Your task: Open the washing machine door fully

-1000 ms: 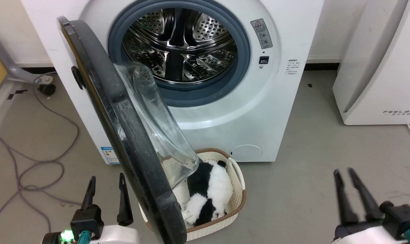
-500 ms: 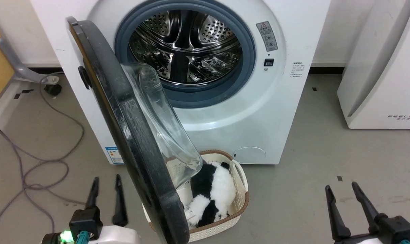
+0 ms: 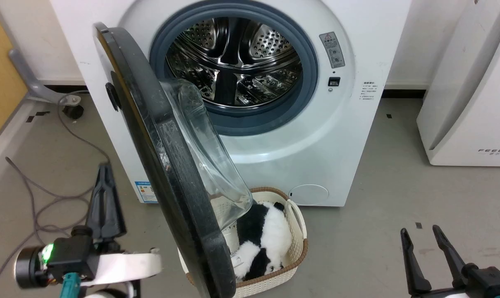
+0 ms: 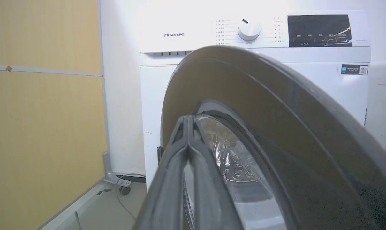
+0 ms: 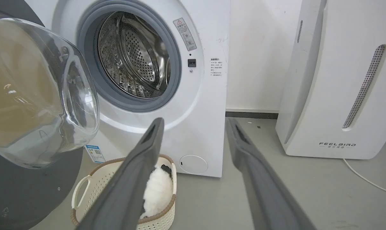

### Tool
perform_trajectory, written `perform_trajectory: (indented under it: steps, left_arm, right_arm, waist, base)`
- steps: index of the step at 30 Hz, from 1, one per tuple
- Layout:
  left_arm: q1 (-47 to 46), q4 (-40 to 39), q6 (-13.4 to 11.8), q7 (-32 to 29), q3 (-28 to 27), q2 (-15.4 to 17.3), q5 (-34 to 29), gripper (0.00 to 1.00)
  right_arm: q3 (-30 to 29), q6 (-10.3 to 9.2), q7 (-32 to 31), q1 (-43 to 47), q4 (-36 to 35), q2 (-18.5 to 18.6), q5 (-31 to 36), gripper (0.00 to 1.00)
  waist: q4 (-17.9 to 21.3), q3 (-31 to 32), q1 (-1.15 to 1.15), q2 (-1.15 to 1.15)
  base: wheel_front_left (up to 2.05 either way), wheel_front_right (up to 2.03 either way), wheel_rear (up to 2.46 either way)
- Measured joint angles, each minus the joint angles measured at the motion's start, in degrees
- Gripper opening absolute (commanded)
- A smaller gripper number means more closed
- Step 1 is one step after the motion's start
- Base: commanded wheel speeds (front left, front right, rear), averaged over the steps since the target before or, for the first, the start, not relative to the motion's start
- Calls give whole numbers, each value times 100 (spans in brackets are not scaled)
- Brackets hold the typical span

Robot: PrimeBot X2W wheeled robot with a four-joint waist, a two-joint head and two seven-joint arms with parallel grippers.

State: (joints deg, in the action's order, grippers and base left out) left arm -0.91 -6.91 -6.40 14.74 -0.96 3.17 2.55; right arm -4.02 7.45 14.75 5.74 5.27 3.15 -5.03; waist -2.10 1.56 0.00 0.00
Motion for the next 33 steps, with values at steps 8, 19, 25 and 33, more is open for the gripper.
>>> perform_trajectory:
  steps: [8, 19, 25, 33]
  left_arm:
    - [-175, -950, 288, 2, 843, -9, -259, 0]
    - [-172, -1515, 612, 1, 2260, -26, -400, 0]
    - [-66, -1404, 776, -27, 2737, -19, -450, 0]
    - [328, -1104, 864, -171, 3119, 102, -488, 0]
  right_arm:
    - [5, 0, 0, 25, -14, 0, -46, 100]
    - [33, 0, 0, 88, -8, -1, -56, 100]
    - [68, 0, 0, 88, -8, -1, -62, 100]
    - [65, 0, 0, 87, -16, -2, -63, 100]
  waist:
    - [-52, 73, 0, 0]
    - [-109, 115, 0, 0]
    - [-156, 112, 0, 0]
    - [-208, 83, 0, 0]
  base:
    - [0, 0, 0]
    - [0, 0, 0]
    - [0, 0, 0]
    - [0, 0, 0]
